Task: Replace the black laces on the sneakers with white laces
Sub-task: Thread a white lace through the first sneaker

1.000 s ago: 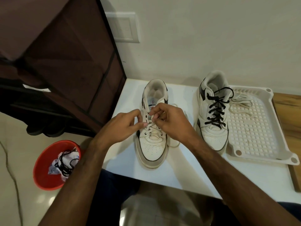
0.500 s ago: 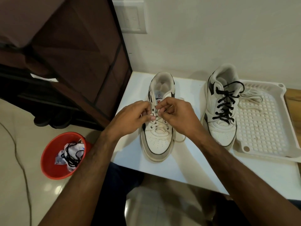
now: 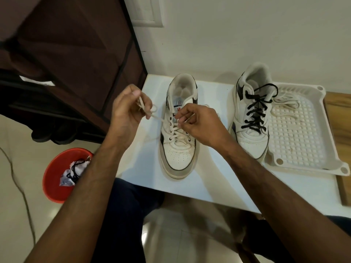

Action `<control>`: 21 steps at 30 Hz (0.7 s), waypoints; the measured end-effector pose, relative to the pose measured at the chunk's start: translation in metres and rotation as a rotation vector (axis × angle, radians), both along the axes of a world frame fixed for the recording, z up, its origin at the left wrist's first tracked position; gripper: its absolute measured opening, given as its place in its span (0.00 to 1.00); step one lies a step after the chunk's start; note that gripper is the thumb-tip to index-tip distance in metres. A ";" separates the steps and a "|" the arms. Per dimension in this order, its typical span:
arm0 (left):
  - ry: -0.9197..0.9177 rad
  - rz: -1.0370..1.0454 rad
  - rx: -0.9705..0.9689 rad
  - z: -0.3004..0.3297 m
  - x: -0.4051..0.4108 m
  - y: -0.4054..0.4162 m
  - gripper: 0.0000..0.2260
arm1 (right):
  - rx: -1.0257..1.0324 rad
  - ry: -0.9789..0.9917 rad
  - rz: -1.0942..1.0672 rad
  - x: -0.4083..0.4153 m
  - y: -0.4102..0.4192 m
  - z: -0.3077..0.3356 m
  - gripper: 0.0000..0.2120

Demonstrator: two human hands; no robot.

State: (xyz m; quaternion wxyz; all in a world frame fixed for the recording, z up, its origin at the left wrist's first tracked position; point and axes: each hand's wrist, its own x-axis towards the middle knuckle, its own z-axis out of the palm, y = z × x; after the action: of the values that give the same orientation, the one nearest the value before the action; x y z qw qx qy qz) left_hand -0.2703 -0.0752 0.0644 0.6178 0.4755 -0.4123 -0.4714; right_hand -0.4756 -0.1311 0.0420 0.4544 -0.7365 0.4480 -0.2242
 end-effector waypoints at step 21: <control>-0.180 -0.063 0.048 -0.010 -0.005 -0.006 0.10 | 0.369 -0.527 -0.059 -0.010 -0.006 0.005 0.09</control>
State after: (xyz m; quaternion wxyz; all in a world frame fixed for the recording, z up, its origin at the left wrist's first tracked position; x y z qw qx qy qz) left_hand -0.2755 -0.0808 0.0548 0.5516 0.5176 -0.4692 -0.4558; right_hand -0.4859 -0.1373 0.0471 0.6742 -0.5449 0.3690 -0.3352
